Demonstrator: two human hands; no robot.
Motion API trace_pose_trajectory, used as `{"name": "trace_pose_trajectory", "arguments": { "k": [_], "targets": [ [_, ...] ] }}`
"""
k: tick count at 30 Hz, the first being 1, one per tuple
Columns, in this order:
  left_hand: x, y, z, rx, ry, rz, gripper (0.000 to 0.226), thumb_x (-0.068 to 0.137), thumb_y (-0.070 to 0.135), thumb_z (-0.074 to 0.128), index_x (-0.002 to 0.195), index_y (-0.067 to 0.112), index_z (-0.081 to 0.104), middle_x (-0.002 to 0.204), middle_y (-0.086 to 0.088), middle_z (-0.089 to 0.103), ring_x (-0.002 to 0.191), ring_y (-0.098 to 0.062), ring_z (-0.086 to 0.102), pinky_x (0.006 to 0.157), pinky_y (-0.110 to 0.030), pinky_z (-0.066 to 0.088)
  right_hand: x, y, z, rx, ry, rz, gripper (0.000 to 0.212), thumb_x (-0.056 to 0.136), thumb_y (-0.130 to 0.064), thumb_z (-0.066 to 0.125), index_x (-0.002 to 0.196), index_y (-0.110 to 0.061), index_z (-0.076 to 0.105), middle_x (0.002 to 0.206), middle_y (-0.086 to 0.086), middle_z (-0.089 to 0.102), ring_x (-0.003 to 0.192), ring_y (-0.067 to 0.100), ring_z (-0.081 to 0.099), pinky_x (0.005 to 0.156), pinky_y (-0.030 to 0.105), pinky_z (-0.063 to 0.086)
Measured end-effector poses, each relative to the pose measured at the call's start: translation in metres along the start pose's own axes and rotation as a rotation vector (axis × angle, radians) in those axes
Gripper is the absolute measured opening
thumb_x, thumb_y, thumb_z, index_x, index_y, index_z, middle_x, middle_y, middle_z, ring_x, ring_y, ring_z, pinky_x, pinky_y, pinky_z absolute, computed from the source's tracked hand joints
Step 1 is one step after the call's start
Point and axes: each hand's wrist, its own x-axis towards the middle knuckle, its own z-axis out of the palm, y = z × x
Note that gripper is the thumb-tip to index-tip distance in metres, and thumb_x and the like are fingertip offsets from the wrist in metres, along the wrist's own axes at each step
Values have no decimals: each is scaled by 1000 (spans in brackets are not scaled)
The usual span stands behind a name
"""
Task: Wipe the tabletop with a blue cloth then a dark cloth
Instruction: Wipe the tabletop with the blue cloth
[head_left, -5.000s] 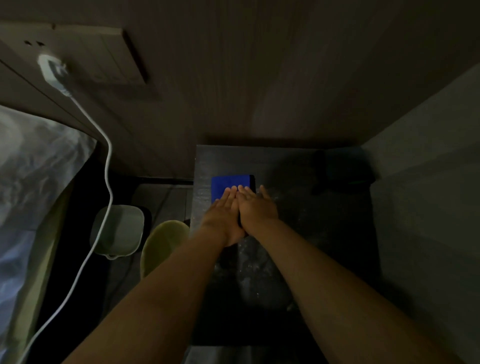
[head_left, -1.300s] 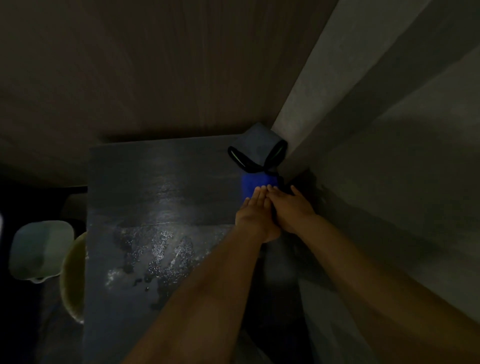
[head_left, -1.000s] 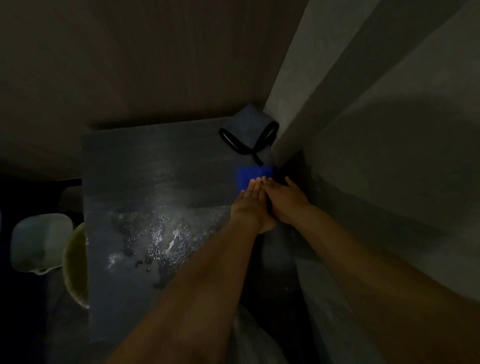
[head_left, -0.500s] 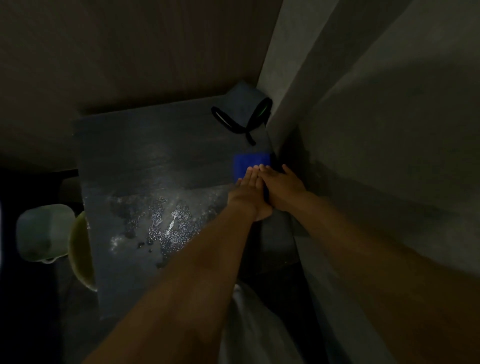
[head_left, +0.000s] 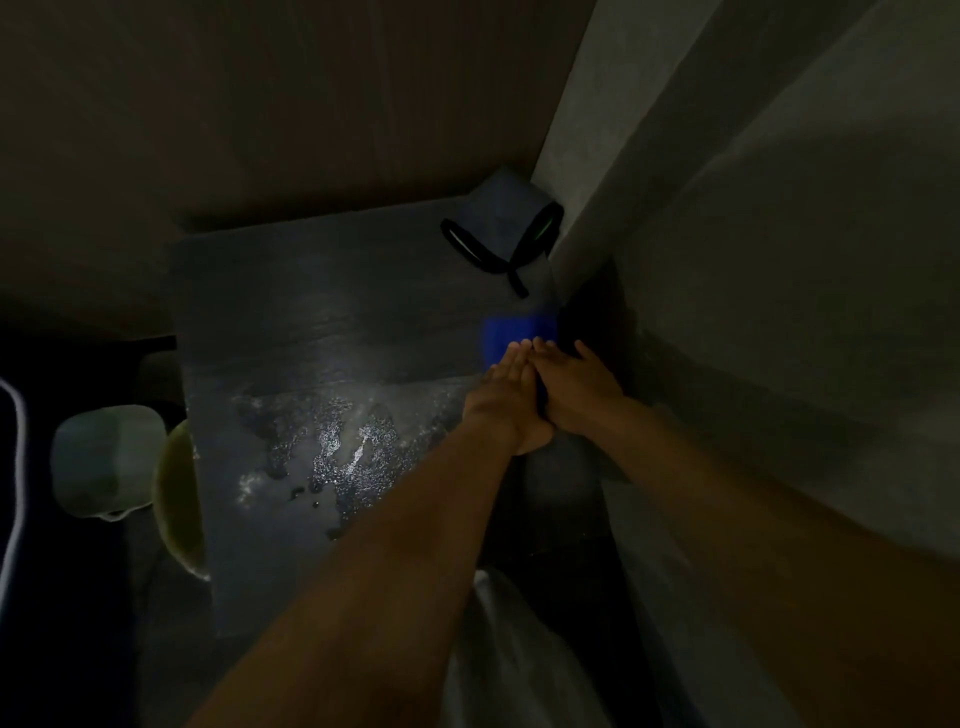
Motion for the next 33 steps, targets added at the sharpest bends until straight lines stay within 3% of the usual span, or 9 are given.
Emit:
{"name": "trace_pose_trajectory", "arguments": {
  "k": [12,17,33],
  "targets": [
    [-19,-17,0,20,7,-38,99,88,38,54,150,11,-18,158,-7,-22,146,-18,-18,119,-33,-2,3,-25,1,-22,-8,-25,69,98,-31,43,155,-15,7,163,3,8,151,16,8,122,39,0],
    [-34,-33,9,89,42,-90,99,90,49,50,148,10,-22,157,-6,-24,145,-18,-20,119,-33,-4,2,-51,5,10,10,-46,68,98,-29,44,155,-17,9,163,3,8,150,15,9,122,39,0],
    [-82,-88,19,-10,129,-176,96,92,51,47,150,10,-17,159,-5,-19,146,-16,-17,119,-31,-4,3,-122,10,-23,-11,-142,68,98,-25,42,156,-15,8,163,5,6,151,15,7,123,41,2]
  ]
}}
